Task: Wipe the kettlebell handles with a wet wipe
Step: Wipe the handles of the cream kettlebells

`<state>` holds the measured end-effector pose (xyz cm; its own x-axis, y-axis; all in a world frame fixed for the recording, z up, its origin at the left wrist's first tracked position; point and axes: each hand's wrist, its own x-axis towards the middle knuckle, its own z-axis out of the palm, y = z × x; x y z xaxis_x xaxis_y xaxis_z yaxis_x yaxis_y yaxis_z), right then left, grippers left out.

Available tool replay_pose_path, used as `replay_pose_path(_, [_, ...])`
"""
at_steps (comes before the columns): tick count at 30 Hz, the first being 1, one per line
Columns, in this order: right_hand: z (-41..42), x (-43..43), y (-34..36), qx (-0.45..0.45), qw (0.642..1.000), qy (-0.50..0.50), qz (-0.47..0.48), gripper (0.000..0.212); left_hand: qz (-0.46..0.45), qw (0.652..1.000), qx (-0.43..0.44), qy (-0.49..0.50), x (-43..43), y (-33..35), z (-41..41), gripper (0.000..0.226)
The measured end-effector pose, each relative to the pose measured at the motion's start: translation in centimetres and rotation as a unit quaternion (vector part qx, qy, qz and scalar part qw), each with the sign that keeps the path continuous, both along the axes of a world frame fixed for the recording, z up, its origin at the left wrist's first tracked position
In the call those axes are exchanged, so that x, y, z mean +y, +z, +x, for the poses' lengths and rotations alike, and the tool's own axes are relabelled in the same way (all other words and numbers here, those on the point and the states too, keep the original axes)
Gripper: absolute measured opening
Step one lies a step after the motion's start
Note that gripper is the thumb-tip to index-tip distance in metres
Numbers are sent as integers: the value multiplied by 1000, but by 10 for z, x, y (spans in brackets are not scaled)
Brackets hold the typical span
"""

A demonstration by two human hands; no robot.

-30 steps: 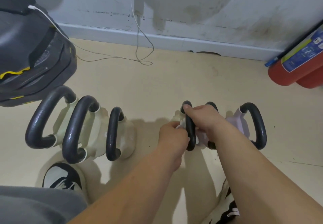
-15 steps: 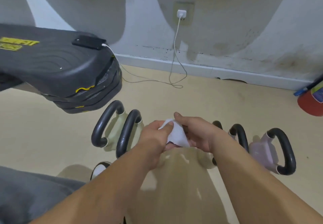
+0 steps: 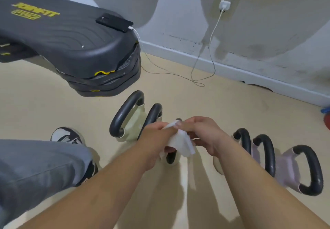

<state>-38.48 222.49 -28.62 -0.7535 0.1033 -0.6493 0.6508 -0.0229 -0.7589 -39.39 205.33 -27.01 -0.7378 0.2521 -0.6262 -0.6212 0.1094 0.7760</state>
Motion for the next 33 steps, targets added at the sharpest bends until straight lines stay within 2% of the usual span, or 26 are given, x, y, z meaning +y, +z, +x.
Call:
replay_pose_path(2, [-8, 2, -11, -7, 995, -95, -18, 31, -26, 999, -10, 32, -7, -6, -5, 14])
replay_pose_path(4, [-12, 2, -26, -27, 985, -172, -3, 34, -94, 995, 21, 26, -16, -11, -7, 23])
replay_pose_path(6, [-7, -6, -42, -63, 986, -151, 16, 34, -184, 978, 99, 11, -29, -17, -4, 33])
replay_pose_path(9, [9, -28, -64, -100, 988, -112, -43, 40, -349, 910, 210, -80, -54, -27, 8, 39])
replay_pose_path(11, [13, -38, -67, -92, 985, -117, -89, 43, -398, 875, 237, -140, -61, -33, 16, 38])
replay_pose_path(16, [8, -29, -65, -72, 983, -112, -124, 53, -399, 865, 229, -203, -50, -52, 31, 42])
replay_pose_path(18, [8, -28, -64, -65, 985, -92, -132, 50, -354, 896, 171, -207, -46, -69, 37, 38])
replay_pose_path(20, [8, -29, -65, -58, 985, -82, -140, 43, -294, 935, 110, -167, -42, -81, 39, 32])
replay_pose_path(22, [8, -30, -66, -53, 985, -77, -146, 38, -251, 957, 76, -119, -38, -85, 37, 29])
replay_pose_path(28, [3, -23, -70, -59, 983, -79, -155, 39, -184, 982, 50, 5, -19, -73, 37, 37])
replay_pose_path(33, [6, -11, -73, -70, 973, -109, -189, 44, -114, 992, -8, 51, -6, -65, 29, 23])
